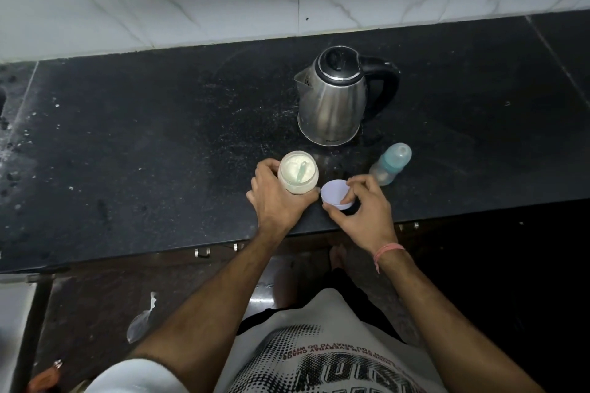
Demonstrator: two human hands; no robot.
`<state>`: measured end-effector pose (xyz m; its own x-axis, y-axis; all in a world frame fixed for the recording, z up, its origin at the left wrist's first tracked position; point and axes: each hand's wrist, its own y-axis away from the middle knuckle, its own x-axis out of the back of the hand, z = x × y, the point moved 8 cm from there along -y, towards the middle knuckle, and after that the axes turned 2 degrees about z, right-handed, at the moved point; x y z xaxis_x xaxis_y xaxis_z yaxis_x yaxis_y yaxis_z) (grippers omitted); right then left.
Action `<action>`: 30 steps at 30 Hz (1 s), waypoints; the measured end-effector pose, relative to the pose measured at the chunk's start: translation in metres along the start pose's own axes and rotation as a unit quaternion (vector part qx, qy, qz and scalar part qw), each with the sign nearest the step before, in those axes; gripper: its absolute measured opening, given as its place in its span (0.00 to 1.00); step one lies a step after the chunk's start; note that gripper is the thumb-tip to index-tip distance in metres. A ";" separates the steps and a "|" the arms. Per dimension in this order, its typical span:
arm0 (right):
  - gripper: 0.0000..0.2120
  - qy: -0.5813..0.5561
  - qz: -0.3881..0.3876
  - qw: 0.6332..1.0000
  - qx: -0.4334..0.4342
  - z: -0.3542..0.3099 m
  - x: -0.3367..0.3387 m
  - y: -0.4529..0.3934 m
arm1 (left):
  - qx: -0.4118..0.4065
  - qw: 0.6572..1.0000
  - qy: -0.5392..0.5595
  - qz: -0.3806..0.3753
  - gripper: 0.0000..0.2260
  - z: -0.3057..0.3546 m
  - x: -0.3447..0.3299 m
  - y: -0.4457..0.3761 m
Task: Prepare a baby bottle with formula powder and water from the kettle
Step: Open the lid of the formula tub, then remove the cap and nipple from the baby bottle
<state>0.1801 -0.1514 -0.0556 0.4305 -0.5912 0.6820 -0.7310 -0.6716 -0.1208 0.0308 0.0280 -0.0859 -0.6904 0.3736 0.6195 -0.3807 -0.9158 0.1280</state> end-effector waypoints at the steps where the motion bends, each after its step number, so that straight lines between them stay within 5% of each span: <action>1: 0.22 0.002 -0.006 1.000 -0.006 0.003 -0.004 0.002 | 0.002 1.000 0.003 0.002 0.45 0.000 0.000 0.001; 30: 0.20 0.016 -0.073 0.997 -0.012 0.024 -0.025 0.010 | -0.031 0.999 0.019 0.023 0.48 -0.004 0.008 0.019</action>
<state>0.1744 -0.1539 -0.0910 0.5165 -0.4734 0.7135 -0.6749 -0.7379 -0.0011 0.0161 0.0143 -0.0816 -0.7299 0.3377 0.5943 -0.3844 -0.9217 0.0517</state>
